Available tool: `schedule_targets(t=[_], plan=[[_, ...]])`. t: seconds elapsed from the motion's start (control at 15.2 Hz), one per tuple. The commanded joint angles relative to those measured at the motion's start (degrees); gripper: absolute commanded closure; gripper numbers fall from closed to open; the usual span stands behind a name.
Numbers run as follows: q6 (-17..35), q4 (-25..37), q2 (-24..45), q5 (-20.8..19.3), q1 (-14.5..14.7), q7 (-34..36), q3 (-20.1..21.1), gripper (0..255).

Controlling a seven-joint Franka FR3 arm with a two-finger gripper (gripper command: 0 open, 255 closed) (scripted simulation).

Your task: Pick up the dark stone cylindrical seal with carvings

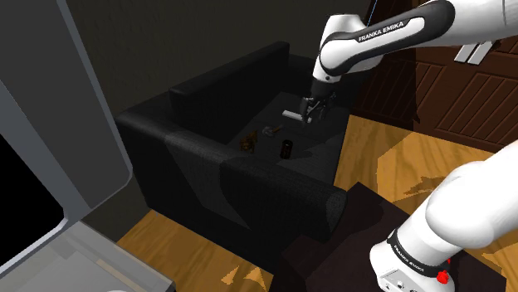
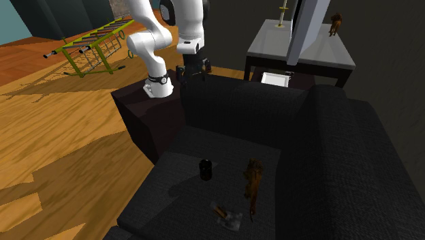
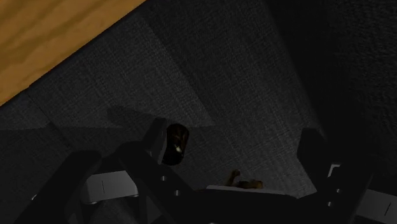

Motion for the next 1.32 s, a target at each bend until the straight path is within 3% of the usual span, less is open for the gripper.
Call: schedule_targets(t=[0.0, 0.66, 1.25], plan=[[3.2, 1.1, 4.3, 0.5, -0.4, -1.3, -0.9, 0], [13.3, 11.9, 26.2, 5.6, -2.5, -7.5, -2.9, 0], [16.4, 27.9, 46.4, 10.4, -6.4, -12.1, -1.9, 0]])
